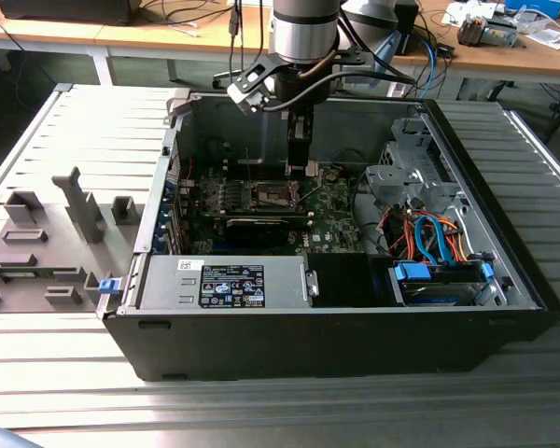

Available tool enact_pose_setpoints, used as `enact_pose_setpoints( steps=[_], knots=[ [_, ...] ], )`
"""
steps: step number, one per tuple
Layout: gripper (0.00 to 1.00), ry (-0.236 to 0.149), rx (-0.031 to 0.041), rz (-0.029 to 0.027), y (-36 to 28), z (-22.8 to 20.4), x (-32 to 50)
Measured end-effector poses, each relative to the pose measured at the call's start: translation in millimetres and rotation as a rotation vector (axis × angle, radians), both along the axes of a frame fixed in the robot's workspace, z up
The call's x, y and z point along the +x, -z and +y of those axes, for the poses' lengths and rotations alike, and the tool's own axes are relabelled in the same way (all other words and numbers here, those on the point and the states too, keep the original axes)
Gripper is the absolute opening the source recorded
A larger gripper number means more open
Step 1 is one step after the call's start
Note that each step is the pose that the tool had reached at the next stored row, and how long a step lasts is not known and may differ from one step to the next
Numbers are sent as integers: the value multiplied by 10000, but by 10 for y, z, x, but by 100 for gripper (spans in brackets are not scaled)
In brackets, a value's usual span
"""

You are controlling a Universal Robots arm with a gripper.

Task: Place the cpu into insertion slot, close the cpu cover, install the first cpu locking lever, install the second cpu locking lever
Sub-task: 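Place the cpu into insertion slot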

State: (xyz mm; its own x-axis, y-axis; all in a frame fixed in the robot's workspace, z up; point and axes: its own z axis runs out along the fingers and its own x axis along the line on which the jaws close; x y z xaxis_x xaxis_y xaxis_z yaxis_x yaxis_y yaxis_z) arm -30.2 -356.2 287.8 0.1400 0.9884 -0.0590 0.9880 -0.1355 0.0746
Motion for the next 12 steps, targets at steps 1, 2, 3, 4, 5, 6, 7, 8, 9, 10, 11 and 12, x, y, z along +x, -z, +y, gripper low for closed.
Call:
enact_pose_setpoints(
  steps=[1,2,3,4,5,6,7,8,9,10,11,12],
  knots=[
    [54,13,-4,0,0,0,0],
    [54,33,-10,-1,0,0,0],
    [54,56,-16,0,0,0,0],
    [54,76,-22,0,0,0,0],
    [54,100,-29,0,0,0,0],
    [54,121,-36,0,0,0,0],
    [54,132,-38,0,0,0,0],
    [54,148,-43,-1,0,0,0],
    [54,162,-46,0,0,0,0],
    [54,173,-50,0,0,0,0],
    [54,201,-57,0,0,0,0],
    [54,220,-62,0,0,0,0]
  ],
)
